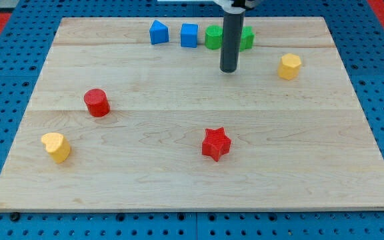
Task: Move your arm to the right of the red star
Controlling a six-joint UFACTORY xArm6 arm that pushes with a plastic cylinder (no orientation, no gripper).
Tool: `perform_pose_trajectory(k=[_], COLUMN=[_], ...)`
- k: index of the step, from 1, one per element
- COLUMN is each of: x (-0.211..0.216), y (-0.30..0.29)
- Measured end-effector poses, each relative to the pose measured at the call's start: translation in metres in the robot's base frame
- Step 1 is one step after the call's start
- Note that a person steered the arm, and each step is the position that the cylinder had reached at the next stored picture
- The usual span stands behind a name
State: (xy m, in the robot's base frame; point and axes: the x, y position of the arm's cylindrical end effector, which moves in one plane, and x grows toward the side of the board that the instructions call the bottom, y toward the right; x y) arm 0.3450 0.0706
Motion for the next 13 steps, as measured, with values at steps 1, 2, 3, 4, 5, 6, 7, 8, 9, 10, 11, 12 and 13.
perform_pose_trajectory(k=[1,2,3,4,5,6,7,8,9,10,11,12,13], x=[0.0,0.0,0.0,0.0,0.0,0.007,0.023,0.031,0.034,0.065,0.08,0.131,0.227], y=[0.013,0.015,0.015,0.009,0.009,-0.005,-0.076,-0.123,-0.098,-0.063,0.01,0.053,0.035])
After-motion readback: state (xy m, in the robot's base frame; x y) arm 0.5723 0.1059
